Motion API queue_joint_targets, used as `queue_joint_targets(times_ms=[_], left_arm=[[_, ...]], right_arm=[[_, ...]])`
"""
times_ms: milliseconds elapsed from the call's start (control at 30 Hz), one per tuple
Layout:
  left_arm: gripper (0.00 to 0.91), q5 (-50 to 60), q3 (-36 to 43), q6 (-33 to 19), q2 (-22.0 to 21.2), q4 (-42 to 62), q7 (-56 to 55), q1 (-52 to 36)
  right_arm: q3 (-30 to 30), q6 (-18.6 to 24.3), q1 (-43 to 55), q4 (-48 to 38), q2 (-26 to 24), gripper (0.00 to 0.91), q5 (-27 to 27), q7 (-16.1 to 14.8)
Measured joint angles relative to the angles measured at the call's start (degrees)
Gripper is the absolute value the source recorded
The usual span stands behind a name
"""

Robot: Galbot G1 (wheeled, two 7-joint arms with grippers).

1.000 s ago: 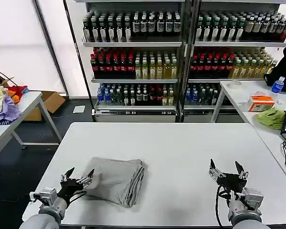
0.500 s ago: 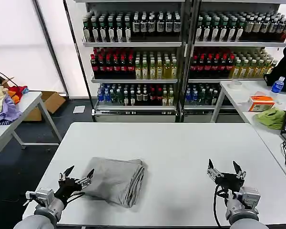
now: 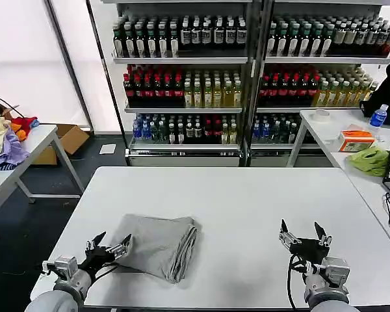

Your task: Fold and organize the clothes.

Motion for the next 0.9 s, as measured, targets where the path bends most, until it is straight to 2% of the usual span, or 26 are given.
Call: queue_joint_targets(times_ms=[200,233,267,333,367,433,900], left_arm=[[0.907,-0.5,0.5,-0.1,-0.3,2.0,0.9,-1.1],[0.877,-0.5,0.5,-0.2,-0.3,2.3,1.0,-1.2],[0.685,-0.6,0.5,-0.3,-0.3,2.6,1.2,-1.2],[0.474,-0.6,0.6,-0.4,-0.3,3.1,1.5,-1.1],[0.171,-0.6,0.6,-0.4,-0.4,3.3,1.7,-1.0],[0.02,-0.6,0.7,-0.2,-0.5,3.5,1.8,-0.8],[0.0,-0.1,1.0,-1.0,-1.3,5.1,3.1,-0.7]], right_arm=[[0.4,0.2,-1.0,0.7,0.1,0.907,-0.2,-0.1],[0.5,0.2,-1.1,0.9,0.1,0.907,-0.3,-0.1],[0.6,0.3,-1.2,1.0,0.1,0.907,-0.3,-0.1],[0.7,0.3,-1.4,1.1,0.1,0.907,-0.3,-0.1],[0.7,0.3,-1.5,1.2,0.1,0.907,-0.4,-0.1],[0.7,0.3,-1.5,1.4,0.2,0.907,-0.4,-0.1],[0.9,0.4,-1.4,2.1,-0.2,0.907,-0.2,-0.1]])
